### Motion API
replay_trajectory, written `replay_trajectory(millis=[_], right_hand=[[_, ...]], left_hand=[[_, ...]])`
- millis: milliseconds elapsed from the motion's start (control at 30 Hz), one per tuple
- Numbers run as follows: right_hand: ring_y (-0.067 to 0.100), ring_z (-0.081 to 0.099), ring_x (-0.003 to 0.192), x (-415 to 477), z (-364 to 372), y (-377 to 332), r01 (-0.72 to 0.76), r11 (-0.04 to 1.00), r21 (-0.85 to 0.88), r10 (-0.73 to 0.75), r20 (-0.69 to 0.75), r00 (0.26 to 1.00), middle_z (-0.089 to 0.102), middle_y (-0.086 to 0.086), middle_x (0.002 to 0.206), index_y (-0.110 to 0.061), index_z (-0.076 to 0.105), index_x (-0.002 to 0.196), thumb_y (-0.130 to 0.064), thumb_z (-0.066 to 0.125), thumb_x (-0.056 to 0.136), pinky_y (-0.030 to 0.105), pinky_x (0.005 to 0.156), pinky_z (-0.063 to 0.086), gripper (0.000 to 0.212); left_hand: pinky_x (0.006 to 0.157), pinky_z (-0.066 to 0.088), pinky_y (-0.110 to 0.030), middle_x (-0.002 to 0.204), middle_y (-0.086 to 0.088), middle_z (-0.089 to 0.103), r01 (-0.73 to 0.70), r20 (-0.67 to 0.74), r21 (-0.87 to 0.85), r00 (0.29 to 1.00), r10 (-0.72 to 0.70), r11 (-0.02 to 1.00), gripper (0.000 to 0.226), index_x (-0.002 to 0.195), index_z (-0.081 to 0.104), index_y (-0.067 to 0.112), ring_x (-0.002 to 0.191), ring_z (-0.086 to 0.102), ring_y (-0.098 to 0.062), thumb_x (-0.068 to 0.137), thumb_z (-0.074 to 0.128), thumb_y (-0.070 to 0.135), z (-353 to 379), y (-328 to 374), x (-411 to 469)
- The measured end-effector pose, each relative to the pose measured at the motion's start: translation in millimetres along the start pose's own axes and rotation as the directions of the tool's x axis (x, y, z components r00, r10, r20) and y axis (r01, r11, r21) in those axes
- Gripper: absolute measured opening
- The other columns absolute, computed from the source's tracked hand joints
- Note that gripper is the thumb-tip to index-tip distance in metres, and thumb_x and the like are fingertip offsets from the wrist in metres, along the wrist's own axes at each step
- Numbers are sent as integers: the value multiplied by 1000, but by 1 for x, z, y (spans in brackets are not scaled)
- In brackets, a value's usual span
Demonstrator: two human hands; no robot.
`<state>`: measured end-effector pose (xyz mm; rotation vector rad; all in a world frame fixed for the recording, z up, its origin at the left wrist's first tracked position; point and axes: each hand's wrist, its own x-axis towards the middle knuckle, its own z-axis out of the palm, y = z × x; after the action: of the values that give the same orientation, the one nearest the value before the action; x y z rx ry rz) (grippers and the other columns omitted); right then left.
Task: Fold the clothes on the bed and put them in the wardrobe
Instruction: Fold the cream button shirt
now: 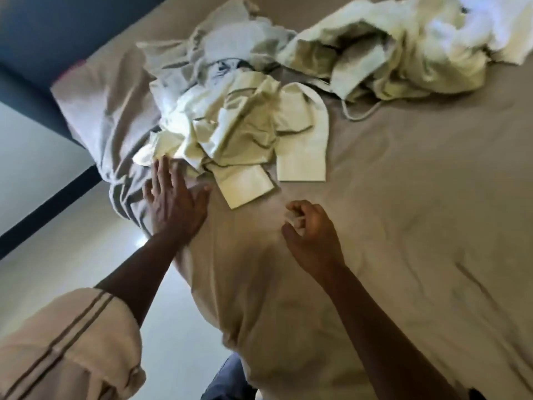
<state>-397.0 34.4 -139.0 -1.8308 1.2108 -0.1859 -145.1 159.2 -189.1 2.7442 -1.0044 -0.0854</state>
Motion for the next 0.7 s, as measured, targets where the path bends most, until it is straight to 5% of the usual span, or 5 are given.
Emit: replay_trajectory(millis=[167, 267, 400, 633, 700], right_hand=[[32, 44, 134, 98, 53, -67, 413, 811, -415, -494, -104, 863, 46, 13, 146, -19, 49, 149, -31, 77, 77, 47, 98, 48, 78], [49, 19, 152, 152, 83, -106, 507, 558, -657, -577, 132, 806, 20, 20, 167, -30, 30, 161, -45, 77, 75, 57, 101, 44, 100], [49, 51, 127, 205, 108, -129, 525, 363, -770, -484, 325, 812, 55, 20, 139, -24, 61, 131, -21, 71, 80, 51, 86, 50, 52], [38, 65, 87, 226, 33, -152, 409, 819, -402, -447, -2, 894, 72, 14, 87, -18, 70, 101, -27, 57, 69, 36, 69, 39, 36], [36, 61, 87, 207, -10, -135, 496, 702, -511, -588, -23, 808, 67, 12, 87, -14, 69, 103, -26, 56, 66, 38, 69, 41, 40]], left_hand=[[127, 13, -55, 172, -9, 15, 11, 5, 98, 1000, -12, 995, 79, 158, 33, 15, 160, 6, -25, 96, 51, 61, 15, -14, 14], [127, 11, -56, 173, -9, 13, 21, 37, 110, 999, -25, 994, 80, 158, 35, 15, 161, 3, -24, 95, 49, 63, 17, -14, 16], [127, 11, -56, 173, -9, 12, 41, 46, 84, 998, -45, 996, 81, 159, 36, 16, 161, 4, -24, 95, 49, 64, 18, -16, 19], [127, 11, -57, 173, -10, 9, 36, 19, 21, 999, -37, 999, 92, 164, 21, 16, 160, 6, -28, 92, 58, 60, 18, -20, 18], [127, 10, -57, 173, -11, 8, 31, 30, 35, 999, -32, 999, 94, 165, 19, 16, 160, 4, -28, 91, 59, 59, 19, -22, 19]])
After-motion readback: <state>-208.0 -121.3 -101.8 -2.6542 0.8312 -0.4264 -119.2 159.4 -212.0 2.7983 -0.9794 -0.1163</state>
